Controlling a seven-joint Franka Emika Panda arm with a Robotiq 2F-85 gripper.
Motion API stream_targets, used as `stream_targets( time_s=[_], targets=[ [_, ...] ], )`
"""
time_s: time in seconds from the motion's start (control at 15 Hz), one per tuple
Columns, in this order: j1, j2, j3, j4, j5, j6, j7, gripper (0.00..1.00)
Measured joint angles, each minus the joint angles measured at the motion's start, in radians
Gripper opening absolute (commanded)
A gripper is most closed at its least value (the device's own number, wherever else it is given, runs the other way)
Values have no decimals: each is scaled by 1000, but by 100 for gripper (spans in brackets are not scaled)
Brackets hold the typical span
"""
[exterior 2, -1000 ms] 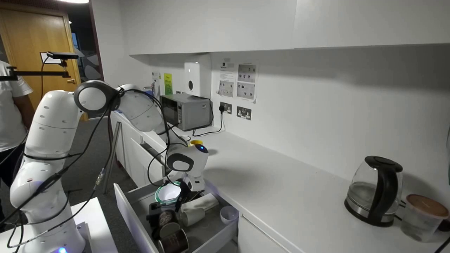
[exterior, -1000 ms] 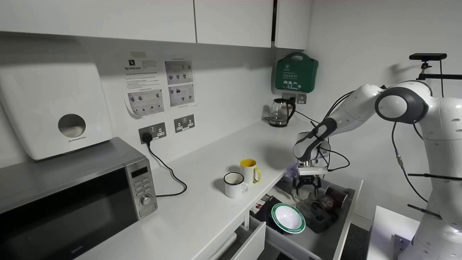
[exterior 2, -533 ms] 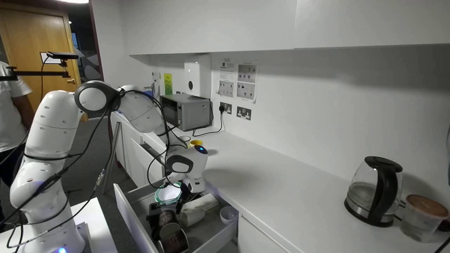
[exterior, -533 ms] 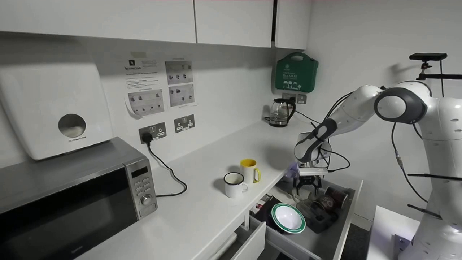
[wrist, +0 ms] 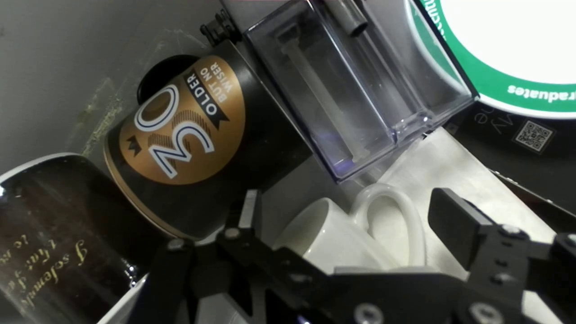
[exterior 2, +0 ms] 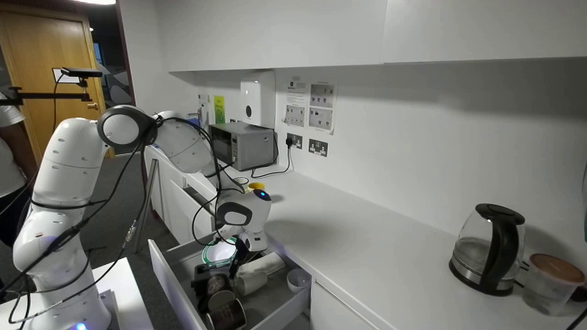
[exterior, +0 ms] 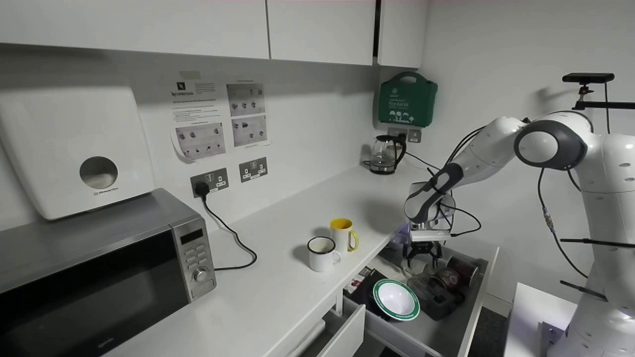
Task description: Open the drawer on the right, take three mugs out of the drawer and place them on the countertop
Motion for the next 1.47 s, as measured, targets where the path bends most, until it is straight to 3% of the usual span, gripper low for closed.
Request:
stream_targets(
  time_s=[0.47,1.0,1.47],
  targets=[
    [0,11,0,3,-1,6,-4,100],
    [-16,93,0,20,3,121,-11,100],
    [-32,116,0,48,3,133,-13,100]
  ],
)
